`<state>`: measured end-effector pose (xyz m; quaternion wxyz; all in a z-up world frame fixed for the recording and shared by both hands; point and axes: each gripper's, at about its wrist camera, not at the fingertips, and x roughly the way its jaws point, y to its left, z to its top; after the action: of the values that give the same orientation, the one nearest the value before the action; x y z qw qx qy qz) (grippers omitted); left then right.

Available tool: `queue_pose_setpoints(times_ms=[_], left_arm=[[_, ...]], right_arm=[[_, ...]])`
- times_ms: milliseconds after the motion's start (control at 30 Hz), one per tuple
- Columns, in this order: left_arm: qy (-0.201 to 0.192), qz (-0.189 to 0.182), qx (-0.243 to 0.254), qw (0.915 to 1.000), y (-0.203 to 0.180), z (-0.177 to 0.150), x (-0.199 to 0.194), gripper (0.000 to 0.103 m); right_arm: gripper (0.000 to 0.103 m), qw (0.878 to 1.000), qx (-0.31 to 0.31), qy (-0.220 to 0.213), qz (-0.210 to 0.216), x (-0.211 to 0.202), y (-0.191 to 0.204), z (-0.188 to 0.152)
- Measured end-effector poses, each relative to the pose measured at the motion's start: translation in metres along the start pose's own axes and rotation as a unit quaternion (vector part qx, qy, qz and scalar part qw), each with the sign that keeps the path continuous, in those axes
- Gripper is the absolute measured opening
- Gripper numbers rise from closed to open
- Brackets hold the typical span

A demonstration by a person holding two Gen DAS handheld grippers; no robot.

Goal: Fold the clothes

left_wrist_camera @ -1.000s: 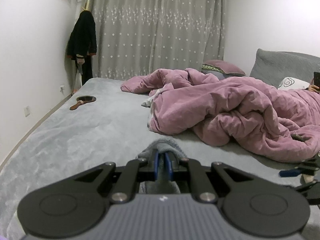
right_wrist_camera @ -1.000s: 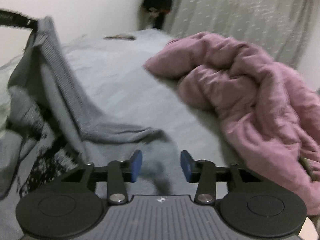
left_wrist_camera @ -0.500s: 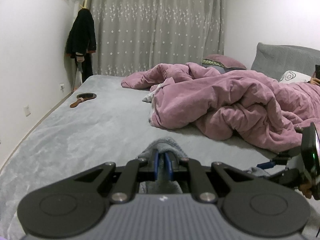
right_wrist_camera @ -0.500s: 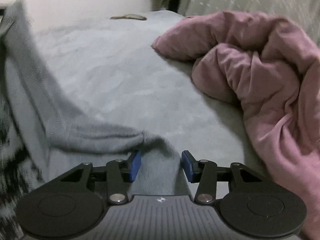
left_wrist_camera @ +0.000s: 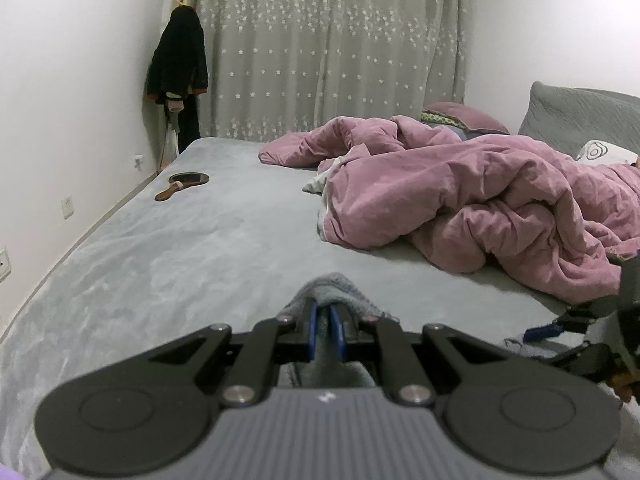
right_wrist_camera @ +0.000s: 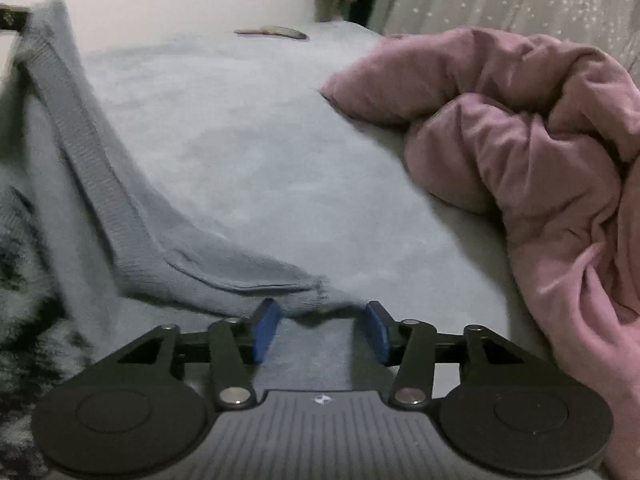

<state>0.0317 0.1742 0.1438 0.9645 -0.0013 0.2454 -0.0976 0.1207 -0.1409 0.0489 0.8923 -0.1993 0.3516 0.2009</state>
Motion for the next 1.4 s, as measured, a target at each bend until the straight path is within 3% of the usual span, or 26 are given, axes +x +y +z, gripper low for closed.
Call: queue_pose_setpoints(times_ms=[100, 300, 400, 433, 500, 533, 667, 867, 1033, 1200, 1300, 1400], left_arm=[[0.002, 0.001, -0.001, 1.0000, 0.001, 0.000, 0.000, 0.008], [0.006, 0.009, -0.003, 0.9999, 0.000, 0.000, 0.006, 0.008], [0.008, 0.011, -0.003, 0.9999, 0.000, 0.000, 0.007, 0.008], [0.008, 0.012, -0.003, 0.9999, 0.000, -0.001, 0.007, 0.008], [0.011, 0.014, -0.005, 0.9998, 0.001, -0.002, 0.008, 0.008], [0.014, 0.015, -0.006, 0.9998, 0.002, -0.002, 0.009, 0.008], [0.018, 0.019, -0.013, 0.9996, 0.007, -0.002, 0.008, 0.008], [0.023, 0.028, -0.026, 0.9990, 0.015, -0.002, 0.007, 0.008], [0.031, 0.037, -0.030, 0.9984, 0.019, -0.003, 0.009, 0.008], [0.034, 0.036, -0.026, 0.9984, 0.016, -0.003, 0.011, 0.008], [0.035, 0.035, -0.023, 0.9985, 0.015, -0.003, 0.012, 0.008], [0.037, 0.033, -0.020, 0.9986, 0.013, -0.005, 0.012, 0.008]], right_arm=[[0.059, 0.998, 0.055, -0.015, -0.007, -0.002, -0.018, 0.001], [0.061, 0.998, 0.051, 0.000, -0.030, 0.009, -0.028, -0.004], [0.060, 0.997, 0.078, 0.007, -0.013, 0.012, -0.032, -0.008], [0.055, 0.997, 0.077, 0.007, -0.003, 0.010, -0.030, -0.008], [0.009, 0.998, 0.058, 0.008, 0.017, 0.006, -0.022, -0.003], [0.008, 0.998, 0.048, 0.008, 0.027, 0.004, -0.017, -0.001], [0.007, 0.998, 0.028, -0.008, 0.061, -0.013, -0.006, 0.010], [0.007, 0.996, 0.008, -0.032, 0.077, -0.053, 0.003, 0.016], [0.007, 0.993, -0.043, -0.034, 0.108, -0.078, 0.022, 0.002], [0.007, 0.979, -0.128, -0.003, 0.159, -0.088, 0.059, -0.027], [0.008, 0.981, -0.148, 0.011, 0.128, -0.083, 0.068, -0.034], [0.014, 0.990, -0.103, -0.014, 0.100, -0.081, 0.051, -0.026]])
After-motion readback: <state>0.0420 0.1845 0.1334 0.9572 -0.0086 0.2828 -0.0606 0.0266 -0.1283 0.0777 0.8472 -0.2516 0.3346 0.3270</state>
